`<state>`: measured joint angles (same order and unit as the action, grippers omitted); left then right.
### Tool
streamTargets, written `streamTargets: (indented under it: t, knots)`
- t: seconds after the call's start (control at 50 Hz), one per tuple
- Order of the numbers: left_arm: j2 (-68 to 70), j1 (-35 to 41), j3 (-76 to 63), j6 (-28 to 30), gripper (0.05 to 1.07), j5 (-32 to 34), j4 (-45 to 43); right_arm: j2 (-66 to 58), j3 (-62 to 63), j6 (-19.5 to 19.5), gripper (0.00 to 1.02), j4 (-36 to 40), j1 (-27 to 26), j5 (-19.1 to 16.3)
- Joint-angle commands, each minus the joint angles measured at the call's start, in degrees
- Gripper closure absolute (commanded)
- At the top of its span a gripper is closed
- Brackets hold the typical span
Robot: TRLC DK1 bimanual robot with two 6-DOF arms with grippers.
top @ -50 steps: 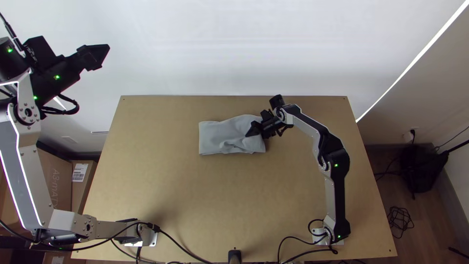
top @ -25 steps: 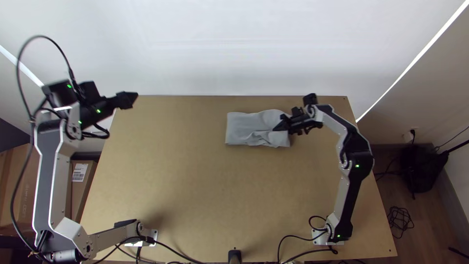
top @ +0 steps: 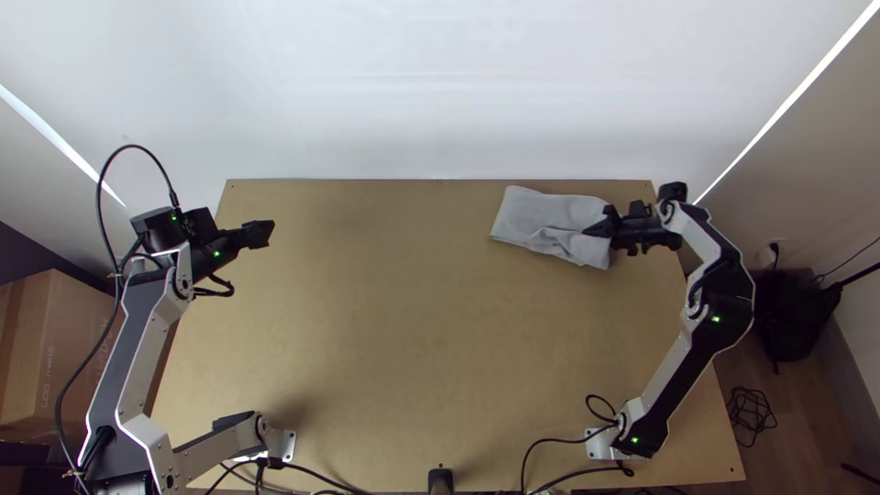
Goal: Fold the t-shirt
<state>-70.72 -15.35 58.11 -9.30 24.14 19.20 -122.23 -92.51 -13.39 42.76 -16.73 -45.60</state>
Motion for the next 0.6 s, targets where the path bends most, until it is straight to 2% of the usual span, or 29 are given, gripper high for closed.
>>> streamTargets:
  t: [0.0,0.28,0.32,0.34,0.38,0.44,0.46,0.58]
  knots:
    - [0.76,-0.99,-4.49,0.69,0.10,-0.06,-3.21,1.03,0.75,0.47,1.00,0.22,-4.36,0.43]
    - [-0.47,-1.70,-13.37,0.77,0.10,-0.59,-12.26,1.47,2.25,1.79,1.00,0.30,-10.95,2.01]
    - [-1.00,-1.70,-14.25,0.69,0.10,-0.67,-13.31,1.65,2.69,1.87,0.97,0.30,-11.57,2.54]
    - [-1.26,-1.70,-14.60,0.69,0.10,-0.67,-13.75,1.82,2.95,1.96,0.91,0.22,-11.75,2.80]
    - [-1.79,-1.70,-15.22,0.69,0.10,-0.67,-14.46,2.26,3.74,2.31,0.63,0.22,-12.27,3.42]
    - [-2.49,-1.78,-16.53,0.69,0.10,-0.94,-16.65,3.06,4.79,2.75,0.14,0.39,-13.06,4.56]
    - [-2.58,-1.78,-16.89,0.69,0.10,-1.11,-17.18,3.41,5.06,2.93,0.05,0.39,-13.41,5.00]
    - [-3.81,-1.78,-18.20,0.69,0.10,-1.55,-20.17,6.22,5.59,3.81,0.04,0.30,-16.14,8.43]
